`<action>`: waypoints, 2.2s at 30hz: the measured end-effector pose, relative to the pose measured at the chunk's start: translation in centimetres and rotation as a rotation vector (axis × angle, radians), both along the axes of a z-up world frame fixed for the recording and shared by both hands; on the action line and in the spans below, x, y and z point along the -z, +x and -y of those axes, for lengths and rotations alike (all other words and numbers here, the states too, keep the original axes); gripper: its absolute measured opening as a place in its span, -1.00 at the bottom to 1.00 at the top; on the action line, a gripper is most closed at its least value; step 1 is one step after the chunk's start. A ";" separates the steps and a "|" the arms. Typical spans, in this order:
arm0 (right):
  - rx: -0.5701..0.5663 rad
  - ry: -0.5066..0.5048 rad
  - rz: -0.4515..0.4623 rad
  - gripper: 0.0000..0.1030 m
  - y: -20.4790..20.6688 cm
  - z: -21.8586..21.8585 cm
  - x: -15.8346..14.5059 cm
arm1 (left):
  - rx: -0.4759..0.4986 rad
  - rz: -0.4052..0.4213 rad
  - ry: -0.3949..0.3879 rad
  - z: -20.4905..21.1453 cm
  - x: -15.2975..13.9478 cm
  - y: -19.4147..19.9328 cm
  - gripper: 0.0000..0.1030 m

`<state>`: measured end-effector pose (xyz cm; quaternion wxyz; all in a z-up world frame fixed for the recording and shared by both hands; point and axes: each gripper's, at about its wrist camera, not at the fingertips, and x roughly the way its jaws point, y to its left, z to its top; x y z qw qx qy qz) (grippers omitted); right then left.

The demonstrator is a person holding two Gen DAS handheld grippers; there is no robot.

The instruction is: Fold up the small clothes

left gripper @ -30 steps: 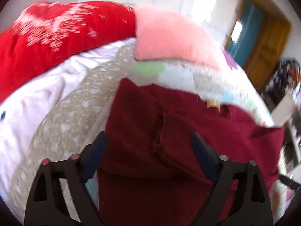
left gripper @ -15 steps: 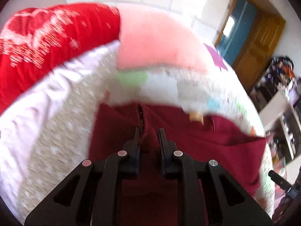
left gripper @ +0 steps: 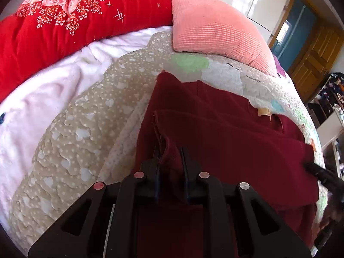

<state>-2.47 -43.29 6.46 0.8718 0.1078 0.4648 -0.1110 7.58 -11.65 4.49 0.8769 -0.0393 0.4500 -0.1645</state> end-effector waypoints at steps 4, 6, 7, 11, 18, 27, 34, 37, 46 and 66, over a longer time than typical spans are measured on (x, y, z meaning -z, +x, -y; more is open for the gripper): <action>-0.020 0.031 0.106 -0.09 -3.3 -1.1 -2.6 | -0.008 -0.004 -0.015 -0.3 0.7 -0.1 -0.65; -0.097 0.039 0.088 -0.08 -4.8 -2.8 -2.4 | -0.019 0.004 -0.022 -0.3 0.8 -0.2 -0.64; -0.118 0.021 0.061 -0.08 -5.4 -3.5 -1.9 | -0.018 0.006 -0.022 -0.3 0.7 -0.4 -0.64; -0.102 -0.099 -0.010 0.16 -8.3 -2.9 0.8 | -0.005 -0.016 -0.017 -0.7 0.1 -1.1 -0.63; 0.002 0.234 0.127 0.16 -15.7 0.2 -1.0 | -0.002 -0.048 -0.053 -4.5 -0.5 -5.8 -0.13; -0.130 0.183 0.106 -0.42 -16.8 -5.6 1.3 | -0.014 -0.118 -0.075 -7.9 0.5 -11.1 -0.13; -0.085 0.039 0.114 -0.82 -19.0 -5.8 -0.9 | 0.020 -0.110 -0.053 -9.1 -0.1 -15.1 -0.11; -0.046 -0.006 0.055 -0.96 -18.4 -5.4 0.1 | 0.038 -0.125 -0.043 -8.9 0.1 -16.2 -0.11; -0.107 0.196 0.140 0.01 -23.3 -6.1 -2.0 | 0.056 -0.198 -0.072 -10.7 0.4 -20.2 -0.11; -0.249 0.350 0.131 -0.41 -30.8 -11.0 2.2 | 0.131 -0.238 -0.065 -10.2 0.9 -25.3 0.31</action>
